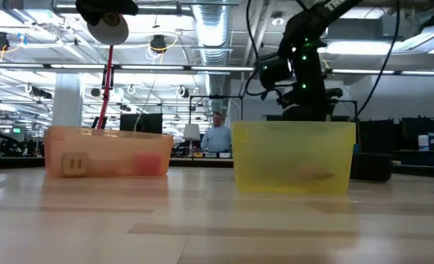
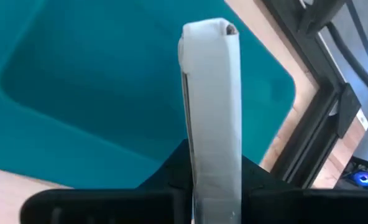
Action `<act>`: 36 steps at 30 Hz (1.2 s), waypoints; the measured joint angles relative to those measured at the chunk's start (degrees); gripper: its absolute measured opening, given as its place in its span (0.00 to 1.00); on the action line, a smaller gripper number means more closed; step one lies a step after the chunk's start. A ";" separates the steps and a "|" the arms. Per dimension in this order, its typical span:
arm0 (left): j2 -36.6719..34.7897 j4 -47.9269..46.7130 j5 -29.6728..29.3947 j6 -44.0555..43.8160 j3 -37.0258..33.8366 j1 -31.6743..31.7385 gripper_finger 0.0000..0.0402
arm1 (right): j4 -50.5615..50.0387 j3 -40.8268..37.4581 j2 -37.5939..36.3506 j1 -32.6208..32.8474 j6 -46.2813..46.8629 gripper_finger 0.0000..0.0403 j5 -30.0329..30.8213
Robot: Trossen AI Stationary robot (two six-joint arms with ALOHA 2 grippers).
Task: Pick and place items into bin
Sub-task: Put the white card reader box into the blue bin
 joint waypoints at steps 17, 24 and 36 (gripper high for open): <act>0.00 -3.05 0.04 -0.35 0.00 0.00 0.00 | -8.59 7.66 7.14 -2.02 0.35 0.18 -2.70; -0.01 -3.48 0.05 -0.47 0.00 0.00 0.00 | -8.74 7.68 6.90 -3.40 1.37 0.20 -3.20; -0.02 -3.48 0.07 -0.98 0.00 0.00 0.00 | -8.21 7.66 6.93 -2.52 -1.95 0.47 0.98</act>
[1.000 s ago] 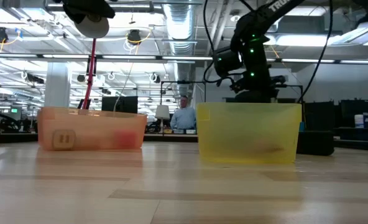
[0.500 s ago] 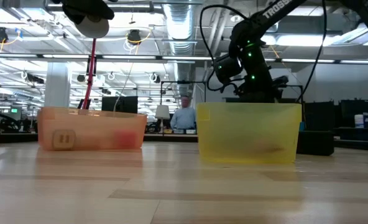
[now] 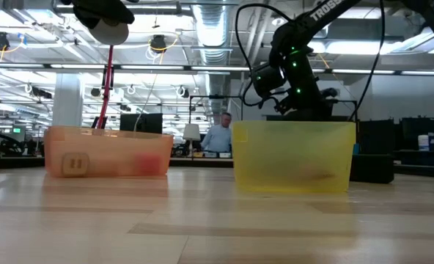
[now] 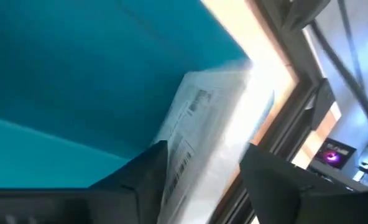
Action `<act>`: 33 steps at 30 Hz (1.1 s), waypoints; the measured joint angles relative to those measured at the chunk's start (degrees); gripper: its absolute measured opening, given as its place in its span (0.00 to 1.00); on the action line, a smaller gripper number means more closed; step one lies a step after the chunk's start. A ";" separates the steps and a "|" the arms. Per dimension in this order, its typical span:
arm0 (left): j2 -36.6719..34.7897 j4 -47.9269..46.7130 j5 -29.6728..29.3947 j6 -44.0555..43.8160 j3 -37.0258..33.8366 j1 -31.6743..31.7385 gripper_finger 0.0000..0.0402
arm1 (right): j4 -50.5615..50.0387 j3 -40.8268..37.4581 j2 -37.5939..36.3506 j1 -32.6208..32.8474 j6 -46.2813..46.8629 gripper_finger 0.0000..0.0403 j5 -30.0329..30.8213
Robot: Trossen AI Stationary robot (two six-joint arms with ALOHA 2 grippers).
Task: Pick and place items into bin
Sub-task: Put the white card reader box into the blue bin, then return to Home Position
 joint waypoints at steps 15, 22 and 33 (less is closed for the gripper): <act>0.02 -0.02 0.00 -0.17 0.00 0.00 0.00 | -1.93 0.69 0.00 0.90 0.02 0.57 -0.96; 0.01 -0.02 0.00 -0.54 0.00 0.00 0.00 | -5.94 11.21 0.00 1.03 1.90 0.57 -0.96; -0.62 -0.20 0.02 -1.22 0.00 -0.04 0.00 | -9.99 21.51 -0.04 6.45 0.57 0.57 -1.33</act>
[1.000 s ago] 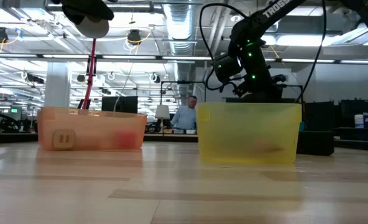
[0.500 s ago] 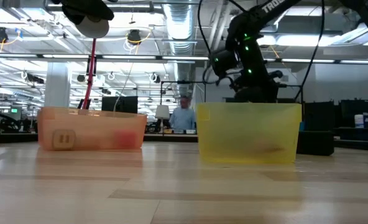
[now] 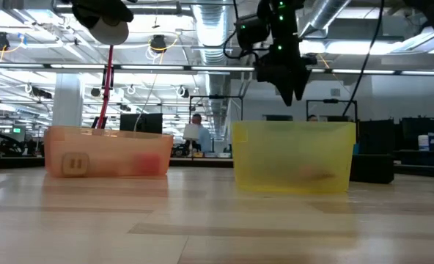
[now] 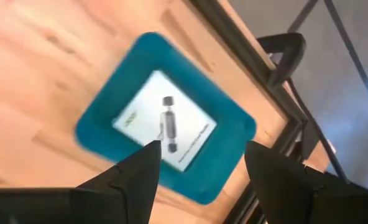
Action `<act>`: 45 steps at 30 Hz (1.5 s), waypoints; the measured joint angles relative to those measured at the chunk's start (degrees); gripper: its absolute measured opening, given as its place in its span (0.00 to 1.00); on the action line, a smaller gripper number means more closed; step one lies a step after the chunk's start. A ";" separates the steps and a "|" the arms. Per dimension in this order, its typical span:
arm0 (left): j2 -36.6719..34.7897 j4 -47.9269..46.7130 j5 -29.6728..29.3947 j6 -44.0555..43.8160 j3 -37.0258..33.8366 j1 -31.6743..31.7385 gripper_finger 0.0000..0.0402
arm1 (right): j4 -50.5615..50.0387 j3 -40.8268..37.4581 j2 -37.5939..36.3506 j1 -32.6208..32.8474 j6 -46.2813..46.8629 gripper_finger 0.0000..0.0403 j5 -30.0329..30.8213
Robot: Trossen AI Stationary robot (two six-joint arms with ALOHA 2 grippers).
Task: Pick and place items into bin
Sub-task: Return to Home Position
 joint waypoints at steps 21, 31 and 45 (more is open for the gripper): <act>-19.93 -29.96 -13.44 -11.25 -0.02 -3.90 0.00 | -3.74 -0.18 -14.59 12.39 1.33 0.57 2.20; -35.98 -23.34 -15.38 -17.52 -16.51 -7.89 0.00 | 12.75 -15.38 -31.90 19.78 -5.14 0.57 -0.80; -47.63 -1.27 -12.32 -1.69 -29.34 -8.09 0.00 | 40.79 -44.73 -56.99 29.47 -6.19 0.57 -4.03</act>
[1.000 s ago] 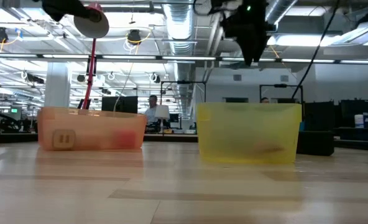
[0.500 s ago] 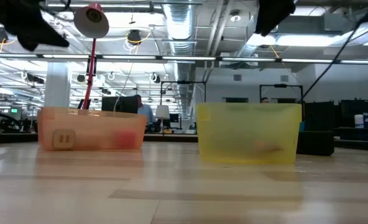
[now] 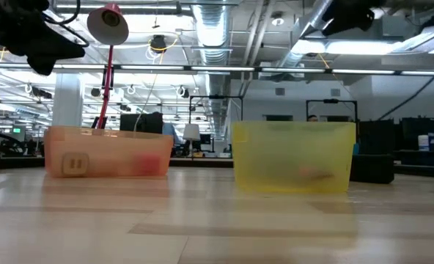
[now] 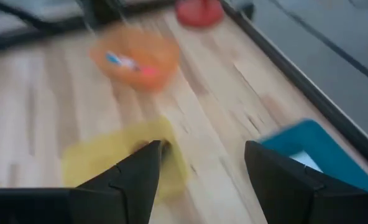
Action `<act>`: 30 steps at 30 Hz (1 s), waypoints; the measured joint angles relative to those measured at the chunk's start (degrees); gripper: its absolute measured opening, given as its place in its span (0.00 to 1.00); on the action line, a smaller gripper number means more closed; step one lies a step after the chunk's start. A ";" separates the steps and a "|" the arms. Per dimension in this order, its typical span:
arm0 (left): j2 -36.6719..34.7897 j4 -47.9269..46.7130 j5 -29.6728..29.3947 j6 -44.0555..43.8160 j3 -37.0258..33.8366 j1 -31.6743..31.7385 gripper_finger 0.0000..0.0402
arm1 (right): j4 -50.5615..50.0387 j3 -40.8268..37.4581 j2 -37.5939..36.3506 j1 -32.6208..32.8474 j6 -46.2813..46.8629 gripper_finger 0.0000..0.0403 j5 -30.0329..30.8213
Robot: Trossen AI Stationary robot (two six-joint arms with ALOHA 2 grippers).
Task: Pick and place items into bin
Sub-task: Return to Home Position
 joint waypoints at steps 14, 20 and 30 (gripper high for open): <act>-1.30 -0.68 1.94 2.17 0.01 0.04 0.00 | 31.28 -29.01 -16.38 5.92 -2.44 0.57 -1.54; -1.28 -0.68 1.94 2.55 0.01 0.04 0.00 | 38.20 -34.94 -19.86 8.32 -3.09 0.57 -1.47; -1.28 -0.68 1.94 2.56 0.01 0.04 0.00 | 41.20 -36.45 -22.43 11.50 -3.40 0.57 -1.39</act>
